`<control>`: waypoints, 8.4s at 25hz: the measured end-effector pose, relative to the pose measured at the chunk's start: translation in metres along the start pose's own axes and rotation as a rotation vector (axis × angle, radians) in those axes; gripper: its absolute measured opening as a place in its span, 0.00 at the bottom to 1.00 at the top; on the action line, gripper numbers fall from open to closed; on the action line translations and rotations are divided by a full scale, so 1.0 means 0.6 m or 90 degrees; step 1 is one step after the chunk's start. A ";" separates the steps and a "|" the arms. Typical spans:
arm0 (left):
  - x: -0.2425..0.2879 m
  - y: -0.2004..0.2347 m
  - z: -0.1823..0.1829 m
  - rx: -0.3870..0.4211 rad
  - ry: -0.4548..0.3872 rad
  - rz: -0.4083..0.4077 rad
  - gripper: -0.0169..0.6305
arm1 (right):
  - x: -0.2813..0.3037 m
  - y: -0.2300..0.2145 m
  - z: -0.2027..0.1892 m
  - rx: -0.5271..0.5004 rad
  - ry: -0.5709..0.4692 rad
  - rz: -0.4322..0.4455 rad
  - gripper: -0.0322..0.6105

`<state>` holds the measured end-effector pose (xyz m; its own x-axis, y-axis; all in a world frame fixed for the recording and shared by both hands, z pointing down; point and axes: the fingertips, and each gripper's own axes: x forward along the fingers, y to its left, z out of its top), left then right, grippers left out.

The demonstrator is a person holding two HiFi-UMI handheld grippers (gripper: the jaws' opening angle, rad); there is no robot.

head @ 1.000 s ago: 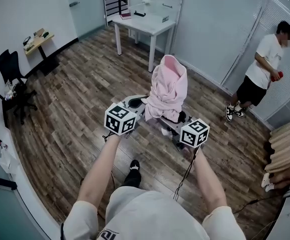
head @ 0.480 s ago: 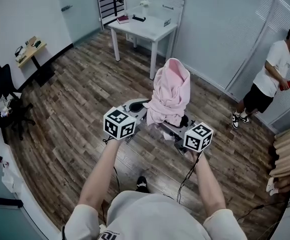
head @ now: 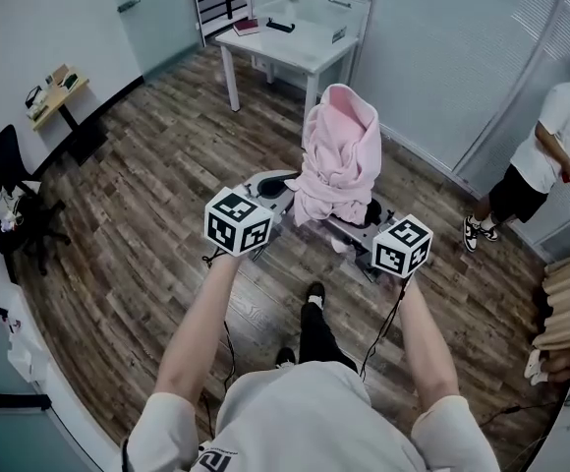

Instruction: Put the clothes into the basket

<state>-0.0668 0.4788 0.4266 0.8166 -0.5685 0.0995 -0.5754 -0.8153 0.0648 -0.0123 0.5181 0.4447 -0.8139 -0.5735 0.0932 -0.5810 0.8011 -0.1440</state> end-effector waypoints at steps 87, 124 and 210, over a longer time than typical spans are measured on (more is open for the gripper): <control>1.174 1.526 0.348 0.060 0.004 -0.002 0.05 | 1.040 -1.600 0.448 0.018 -0.045 -0.002 0.58; 1.206 1.662 0.339 0.101 0.011 0.061 0.05 | 1.213 -1.891 0.209 0.266 0.408 0.073 0.57; 1.294 1.634 0.288 0.043 0.002 0.040 0.05 | 1.065 -1.836 0.456 -0.007 0.047 -0.044 0.08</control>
<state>0.0108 -0.7813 0.3958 0.7787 -0.6186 0.1048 -0.6212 -0.7836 -0.0086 0.1100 -0.7776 0.3934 -0.7696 -0.6141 0.1751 -0.6360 0.7616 -0.1244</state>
